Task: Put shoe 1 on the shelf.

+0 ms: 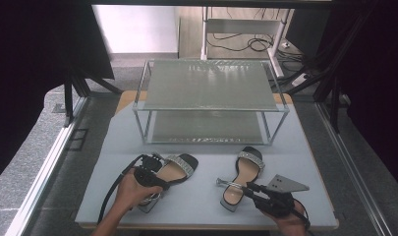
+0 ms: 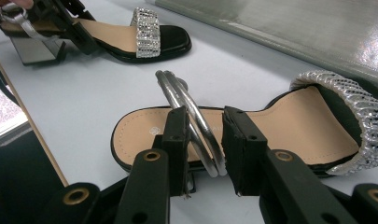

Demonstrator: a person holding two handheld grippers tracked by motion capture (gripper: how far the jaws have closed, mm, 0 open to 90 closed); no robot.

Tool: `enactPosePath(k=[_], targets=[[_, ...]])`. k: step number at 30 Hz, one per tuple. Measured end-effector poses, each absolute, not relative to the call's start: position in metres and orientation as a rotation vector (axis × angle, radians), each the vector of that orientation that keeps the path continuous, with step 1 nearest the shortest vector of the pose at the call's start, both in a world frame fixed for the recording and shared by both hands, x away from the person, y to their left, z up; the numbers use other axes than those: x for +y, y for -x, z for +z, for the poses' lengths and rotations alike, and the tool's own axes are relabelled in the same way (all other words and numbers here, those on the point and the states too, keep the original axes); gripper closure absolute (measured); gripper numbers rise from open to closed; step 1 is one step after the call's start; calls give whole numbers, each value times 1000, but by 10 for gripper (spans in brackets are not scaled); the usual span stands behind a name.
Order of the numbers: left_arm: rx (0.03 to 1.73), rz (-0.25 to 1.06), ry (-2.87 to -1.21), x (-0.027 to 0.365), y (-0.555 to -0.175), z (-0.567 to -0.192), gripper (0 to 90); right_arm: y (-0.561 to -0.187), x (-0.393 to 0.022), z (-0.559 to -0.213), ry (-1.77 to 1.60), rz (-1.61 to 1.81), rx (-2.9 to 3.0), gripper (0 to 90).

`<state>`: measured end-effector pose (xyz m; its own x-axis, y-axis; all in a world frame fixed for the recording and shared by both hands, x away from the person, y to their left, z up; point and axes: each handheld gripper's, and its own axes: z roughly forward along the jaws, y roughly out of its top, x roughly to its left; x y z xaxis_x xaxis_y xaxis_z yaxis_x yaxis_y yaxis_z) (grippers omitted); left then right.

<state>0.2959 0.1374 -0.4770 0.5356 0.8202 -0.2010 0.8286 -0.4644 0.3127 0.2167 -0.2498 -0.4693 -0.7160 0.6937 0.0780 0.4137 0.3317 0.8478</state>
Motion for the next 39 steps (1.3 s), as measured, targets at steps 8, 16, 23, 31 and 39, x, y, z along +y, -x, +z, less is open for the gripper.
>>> enactPosePath(k=[8,16,23,31,39], targets=[[1277,-104,-2366,148,-296,-463,431,-217,-250,-470,-994,1330,2302,711],[1197,-127,-2345,152,-295,-444,432,-218,-249,-472,-1002,1322,2319,702],[1138,-129,-2316,153,-294,-422,432,-218,-252,-471,-1014,1334,2298,703],[1118,-97,-2240,158,-300,-395,433,-218,-252,-470,-1012,1346,2295,694],[1088,-89,-2201,157,-306,-369,432,-219,-252,-471,-1017,1352,2296,660]])
